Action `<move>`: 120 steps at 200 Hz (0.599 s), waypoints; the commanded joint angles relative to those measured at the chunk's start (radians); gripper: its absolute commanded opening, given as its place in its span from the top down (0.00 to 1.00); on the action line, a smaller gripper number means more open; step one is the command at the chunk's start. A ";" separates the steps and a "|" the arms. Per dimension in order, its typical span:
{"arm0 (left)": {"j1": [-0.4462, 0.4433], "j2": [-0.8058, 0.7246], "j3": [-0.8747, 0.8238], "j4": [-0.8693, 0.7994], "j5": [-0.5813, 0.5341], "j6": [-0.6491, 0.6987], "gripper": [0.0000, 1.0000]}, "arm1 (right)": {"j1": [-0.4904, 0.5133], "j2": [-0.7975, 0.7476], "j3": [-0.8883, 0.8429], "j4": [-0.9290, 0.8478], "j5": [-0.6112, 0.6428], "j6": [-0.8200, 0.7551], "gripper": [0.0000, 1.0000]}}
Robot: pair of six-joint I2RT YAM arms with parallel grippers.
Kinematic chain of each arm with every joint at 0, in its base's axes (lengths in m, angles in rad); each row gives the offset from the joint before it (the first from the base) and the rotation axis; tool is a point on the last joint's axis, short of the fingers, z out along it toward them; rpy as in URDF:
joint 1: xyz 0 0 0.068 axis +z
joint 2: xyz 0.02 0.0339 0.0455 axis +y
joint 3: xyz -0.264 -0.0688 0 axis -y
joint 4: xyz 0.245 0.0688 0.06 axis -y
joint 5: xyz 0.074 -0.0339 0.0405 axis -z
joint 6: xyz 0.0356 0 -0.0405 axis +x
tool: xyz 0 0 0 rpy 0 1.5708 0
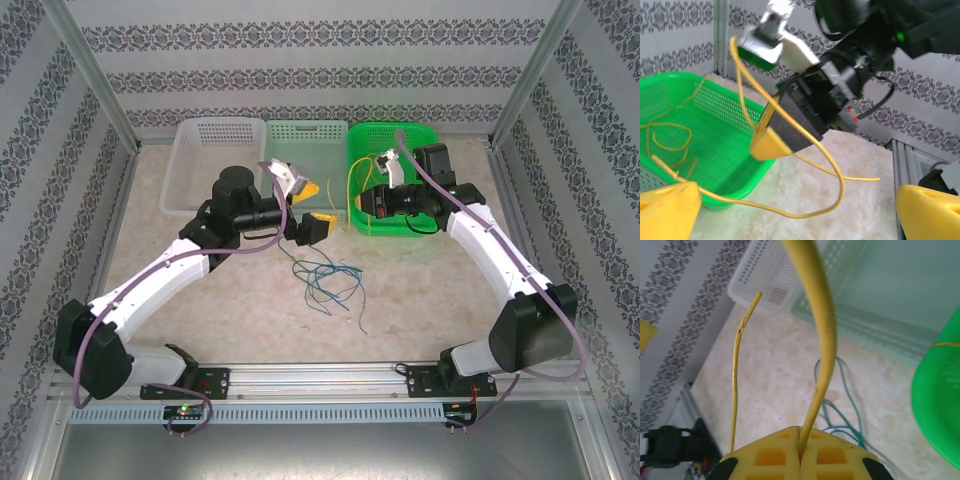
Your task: Untangle the cables
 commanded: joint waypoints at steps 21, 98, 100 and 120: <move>-0.104 -0.058 0.082 -0.283 -0.186 0.542 0.00 | -0.029 0.028 0.041 -0.014 -0.177 0.061 1.00; -0.193 -0.035 -0.002 -0.256 -0.395 0.932 0.03 | -0.031 0.028 0.050 -0.071 -0.226 0.046 1.00; -0.193 -0.032 -0.001 -0.254 -0.400 0.936 0.03 | -0.031 0.027 0.050 -0.071 -0.227 0.046 1.00; -0.204 0.000 0.020 -0.244 -0.444 0.969 0.01 | -0.031 0.018 0.046 -0.073 -0.235 0.046 1.00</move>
